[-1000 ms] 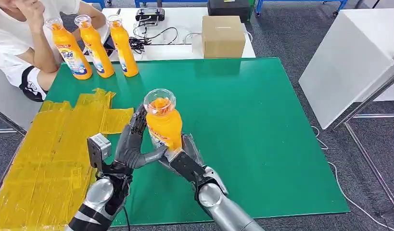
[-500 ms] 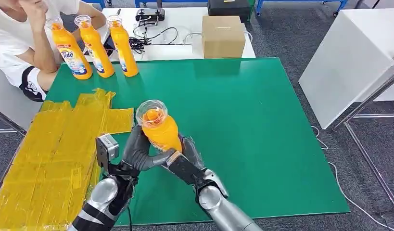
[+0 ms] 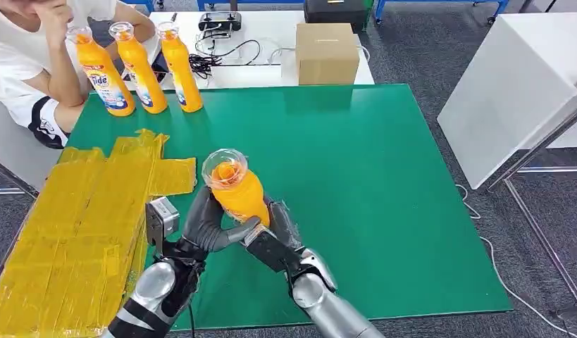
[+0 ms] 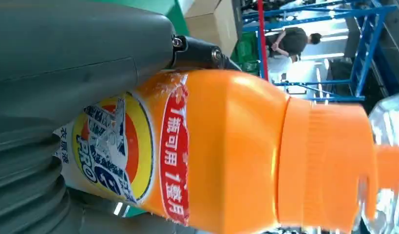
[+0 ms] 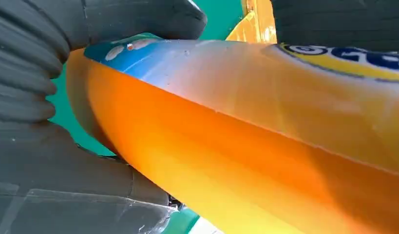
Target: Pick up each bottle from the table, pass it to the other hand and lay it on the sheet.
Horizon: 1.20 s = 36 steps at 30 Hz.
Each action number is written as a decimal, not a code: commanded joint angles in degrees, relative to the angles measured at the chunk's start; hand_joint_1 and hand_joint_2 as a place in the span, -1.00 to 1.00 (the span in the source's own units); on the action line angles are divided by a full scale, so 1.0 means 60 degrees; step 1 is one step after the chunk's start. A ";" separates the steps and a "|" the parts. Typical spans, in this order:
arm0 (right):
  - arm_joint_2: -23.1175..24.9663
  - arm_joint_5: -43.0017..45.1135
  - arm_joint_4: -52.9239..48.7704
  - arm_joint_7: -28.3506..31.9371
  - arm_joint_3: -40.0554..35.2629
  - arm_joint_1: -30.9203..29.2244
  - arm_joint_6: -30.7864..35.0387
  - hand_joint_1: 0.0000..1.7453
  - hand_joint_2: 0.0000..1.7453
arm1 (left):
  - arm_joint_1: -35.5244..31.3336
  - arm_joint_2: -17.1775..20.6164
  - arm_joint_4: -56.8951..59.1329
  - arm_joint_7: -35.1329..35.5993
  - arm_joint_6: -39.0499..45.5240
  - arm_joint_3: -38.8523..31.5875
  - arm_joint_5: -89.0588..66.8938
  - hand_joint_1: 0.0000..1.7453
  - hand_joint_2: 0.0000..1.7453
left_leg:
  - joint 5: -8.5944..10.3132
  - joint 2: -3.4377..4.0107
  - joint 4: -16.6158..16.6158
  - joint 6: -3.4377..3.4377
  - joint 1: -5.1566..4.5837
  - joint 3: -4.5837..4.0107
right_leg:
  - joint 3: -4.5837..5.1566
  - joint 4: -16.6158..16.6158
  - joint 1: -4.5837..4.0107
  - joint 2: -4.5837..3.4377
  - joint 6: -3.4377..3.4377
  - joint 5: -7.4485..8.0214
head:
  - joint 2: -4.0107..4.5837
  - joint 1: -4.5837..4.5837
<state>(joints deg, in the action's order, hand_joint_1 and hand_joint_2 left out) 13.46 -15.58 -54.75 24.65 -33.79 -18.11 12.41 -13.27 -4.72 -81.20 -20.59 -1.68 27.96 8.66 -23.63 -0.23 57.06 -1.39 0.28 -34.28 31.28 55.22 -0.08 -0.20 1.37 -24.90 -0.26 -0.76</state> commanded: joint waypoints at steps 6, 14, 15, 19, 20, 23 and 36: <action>-0.0027 -0.0072 0.0606 0.0010 -0.0892 -0.0218 -0.0102 1.00 1.00 | -0.0422 -0.0289 0.0762 0.0047 0.0032 0.0623 0.0074 1.00 1.00 | -0.0027 -0.0017 -0.0004 0.0008 0.0007 0.0056 | -0.0071 -0.0018 -0.0007 0.0025 0.0008 -0.0029 | 0.0000 0.0000; -0.0027 -0.0072 0.0606 0.0010 -0.0892 -0.0218 -0.0102 1.00 1.00 | -0.0422 -0.0289 0.0762 0.0047 0.0032 0.0623 0.0074 1.00 1.00 | -0.0007 -0.0013 -0.0003 0.0004 0.0002 0.0017 | -0.0025 -0.0007 -0.0002 0.0017 0.0004 -0.0010 | 0.0000 -0.0004; -0.0027 -0.0072 0.0606 0.0010 -0.0892 -0.0218 -0.0102 1.00 1.00 | -0.0422 -0.0289 0.0762 0.0047 0.0032 0.0623 0.0074 1.00 1.00 | -0.0004 -0.0011 -0.0003 0.0003 0.0002 0.0012 | -0.0018 -0.0006 -0.0002 0.0014 0.0003 -0.0007 | 0.0000 0.0000; -0.0063 -0.0024 0.0626 0.0002 -0.0910 -0.0121 -0.0029 1.00 1.00 | -0.0331 -0.0303 0.0742 0.0048 0.0099 0.0536 0.0141 1.00 1.00 | -0.0014 -0.0013 -0.0005 0.0006 0.0004 0.0033 | -0.0042 -0.0012 -0.0004 0.0018 0.0005 -0.0016 | 0.0000 -0.0004; -0.0082 -0.0013 0.0611 0.0020 -0.0893 -0.0084 0.0012 1.00 1.00 | -0.0298 -0.0312 0.0716 0.0041 0.0127 0.0512 0.0159 1.00 1.00 | -0.0011 -0.0013 -0.0006 0.0005 0.0004 0.0027 | -0.0036 -0.0013 -0.0004 0.0017 0.0004 -0.0013 | 0.0000 -0.0004; -0.0227 0.0064 0.0259 0.0105 -0.0725 0.0158 0.0262 -0.42 1.00 | -0.0148 -0.0297 0.0527 -0.0044 0.0456 0.0344 0.0125 1.00 1.00 | -0.0011 -0.0012 -0.0008 0.0004 0.0002 0.0028 | -0.0037 -0.0014 -0.0002 0.0016 0.0005 -0.0013 | 0.0000 0.0000; -0.1730 0.1285 -0.6709 0.0124 0.2465 0.3649 -0.1046 -1.00 -1.00 | 0.0007 0.1010 0.0943 0.3720 0.6366 -0.2569 -1.3861 1.00 1.00 | -0.0028 -0.0043 -0.0008 0.0014 0.0002 0.0052 | -0.0072 -0.0013 -0.0003 0.0049 0.0003 -0.0037 | 0.0000 0.0000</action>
<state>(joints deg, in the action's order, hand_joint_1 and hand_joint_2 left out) 8.70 -10.19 -74.51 26.14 -30.32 -4.31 10.23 -10.53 -3.72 -81.74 -15.89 33.78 24.53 -37.82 -23.66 -0.33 57.05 -1.39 0.28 -34.35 31.30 55.21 -0.07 -0.09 1.37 -24.92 -0.26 -0.77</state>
